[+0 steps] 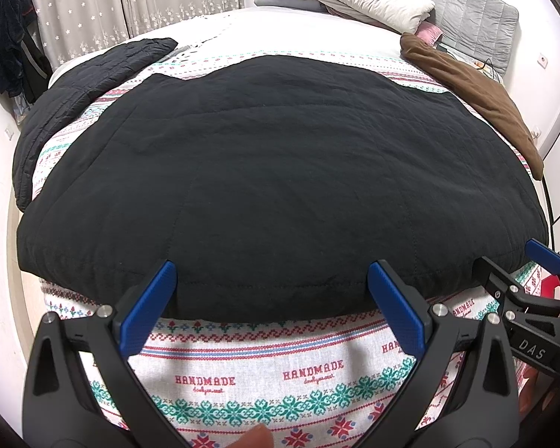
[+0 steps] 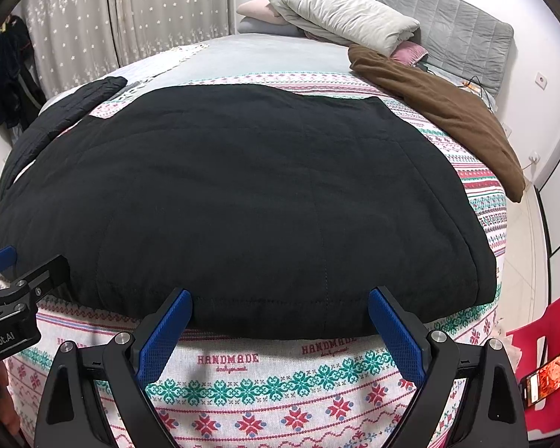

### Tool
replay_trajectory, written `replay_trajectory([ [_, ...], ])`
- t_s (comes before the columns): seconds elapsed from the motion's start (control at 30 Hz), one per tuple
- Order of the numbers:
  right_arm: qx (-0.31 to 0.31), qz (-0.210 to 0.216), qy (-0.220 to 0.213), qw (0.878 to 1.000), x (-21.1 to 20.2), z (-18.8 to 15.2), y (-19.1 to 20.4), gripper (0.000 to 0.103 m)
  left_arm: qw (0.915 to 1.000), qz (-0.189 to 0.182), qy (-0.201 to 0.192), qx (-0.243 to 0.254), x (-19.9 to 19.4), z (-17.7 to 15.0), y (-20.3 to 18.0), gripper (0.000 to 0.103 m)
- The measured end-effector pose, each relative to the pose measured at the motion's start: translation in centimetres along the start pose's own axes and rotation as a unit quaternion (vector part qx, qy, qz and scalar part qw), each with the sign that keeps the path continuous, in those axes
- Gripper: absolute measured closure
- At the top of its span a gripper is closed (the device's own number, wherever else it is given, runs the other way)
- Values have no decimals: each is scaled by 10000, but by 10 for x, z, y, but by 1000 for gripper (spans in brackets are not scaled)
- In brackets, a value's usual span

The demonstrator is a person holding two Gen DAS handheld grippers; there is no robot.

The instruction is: Fold large clothes

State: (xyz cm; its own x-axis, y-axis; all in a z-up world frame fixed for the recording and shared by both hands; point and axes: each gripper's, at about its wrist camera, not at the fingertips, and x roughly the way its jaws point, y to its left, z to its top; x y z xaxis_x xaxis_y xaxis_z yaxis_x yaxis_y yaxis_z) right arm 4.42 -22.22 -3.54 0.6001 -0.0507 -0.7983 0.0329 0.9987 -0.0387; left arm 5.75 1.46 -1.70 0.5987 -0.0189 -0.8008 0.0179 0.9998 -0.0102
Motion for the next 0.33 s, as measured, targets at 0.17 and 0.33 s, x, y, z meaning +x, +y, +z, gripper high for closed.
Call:
replay_trajectory([
  [0.17, -72, 9, 9, 10000, 0, -1, 0, 7, 10000, -27, 33, 73, -2, -6, -2, 1],
  [0.33, -164, -7, -14, 9999, -2, -5, 2, 7, 9996, 8, 108, 253, 1, -16, -8, 1],
])
